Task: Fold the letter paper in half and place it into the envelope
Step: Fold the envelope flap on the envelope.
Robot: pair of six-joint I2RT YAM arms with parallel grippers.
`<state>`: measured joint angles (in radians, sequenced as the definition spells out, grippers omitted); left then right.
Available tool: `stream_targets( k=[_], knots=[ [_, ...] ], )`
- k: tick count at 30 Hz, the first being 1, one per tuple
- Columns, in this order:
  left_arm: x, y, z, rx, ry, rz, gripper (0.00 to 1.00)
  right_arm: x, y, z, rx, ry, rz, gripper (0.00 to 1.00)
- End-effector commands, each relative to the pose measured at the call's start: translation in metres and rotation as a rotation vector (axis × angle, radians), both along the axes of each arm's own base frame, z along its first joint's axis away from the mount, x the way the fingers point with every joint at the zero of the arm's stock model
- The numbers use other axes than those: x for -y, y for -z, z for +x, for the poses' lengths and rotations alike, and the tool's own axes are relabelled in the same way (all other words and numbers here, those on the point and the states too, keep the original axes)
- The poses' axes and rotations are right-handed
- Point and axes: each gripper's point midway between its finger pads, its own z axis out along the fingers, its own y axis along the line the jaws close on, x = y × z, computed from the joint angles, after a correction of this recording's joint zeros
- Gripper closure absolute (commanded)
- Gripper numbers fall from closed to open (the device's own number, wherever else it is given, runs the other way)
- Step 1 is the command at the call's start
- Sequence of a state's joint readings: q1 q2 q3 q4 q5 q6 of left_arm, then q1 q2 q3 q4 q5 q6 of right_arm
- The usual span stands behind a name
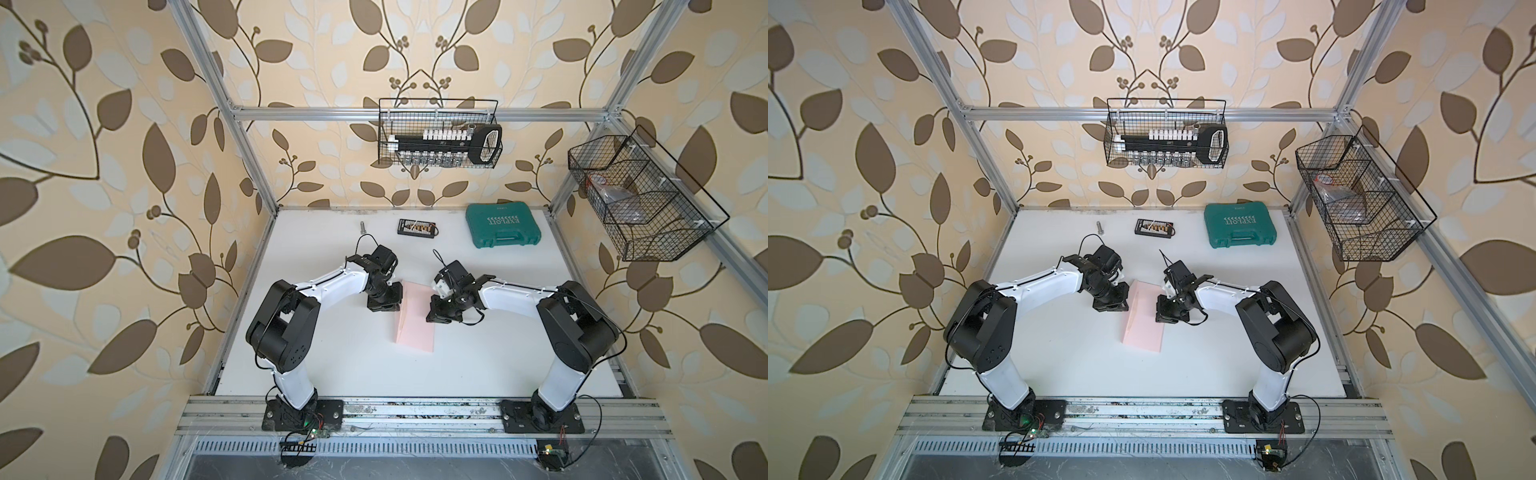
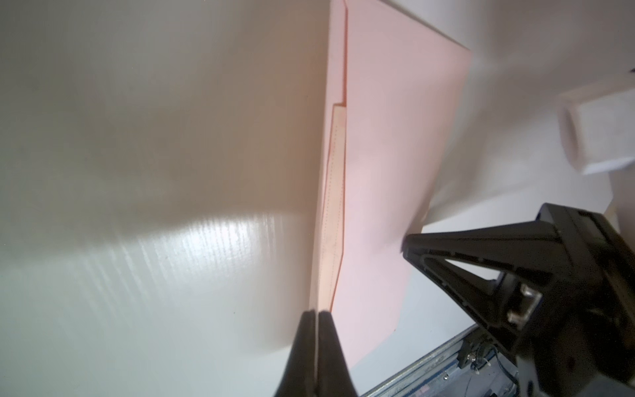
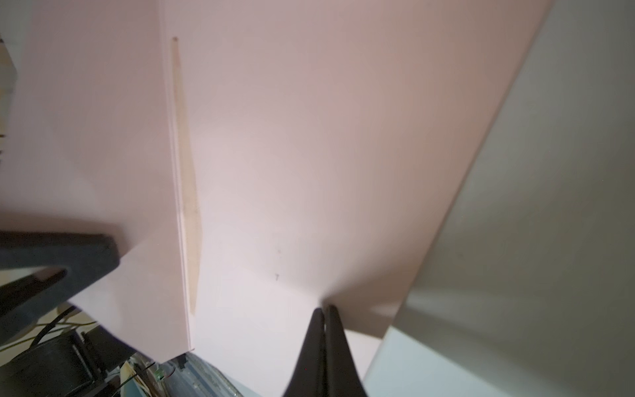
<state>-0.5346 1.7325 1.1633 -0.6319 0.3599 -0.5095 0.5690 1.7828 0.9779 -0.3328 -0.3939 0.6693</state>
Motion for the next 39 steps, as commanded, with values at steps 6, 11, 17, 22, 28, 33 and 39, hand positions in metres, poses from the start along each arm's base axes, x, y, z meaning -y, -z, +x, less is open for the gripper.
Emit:
stream_targets(
  k=[6, 11, 17, 22, 28, 33, 39],
  knots=[
    [0.014, -0.006, -0.008, 0.045, 0.044, 0.075, 1.00, 0.019, 0.026, -0.002, -0.019, 0.023, -0.137, 1.00],
    [0.025, 0.003, -0.010, 0.018, 0.036, 0.092, 0.94, 0.018, 0.031, -0.006, -0.026, 0.014, -0.149, 1.00],
    [0.042, 0.003, -0.009, 0.014, 0.050, 0.065, 0.52, 0.019, 0.033, -0.011, -0.033, 0.012, -0.147, 1.00],
    [0.048, 0.014, -0.009, -0.012, 0.047, 0.050, 0.44, 0.019, 0.034, -0.012, -0.034, 0.015, -0.139, 1.00],
    [0.054, 0.025, -0.007, -0.028, 0.017, 0.027, 0.43, 0.017, 0.032, -0.013, -0.028, 0.014, -0.125, 1.00],
    [0.054, 0.040, -0.007, -0.058, -0.016, 0.038, 0.42, 0.016, 0.031, -0.014, -0.026, 0.009, -0.111, 1.00],
    [0.047, 0.063, -0.014, -0.112, -0.060, 0.073, 0.42, 0.014, 0.023, -0.010, -0.003, -0.005, -0.104, 1.00]
  ],
)
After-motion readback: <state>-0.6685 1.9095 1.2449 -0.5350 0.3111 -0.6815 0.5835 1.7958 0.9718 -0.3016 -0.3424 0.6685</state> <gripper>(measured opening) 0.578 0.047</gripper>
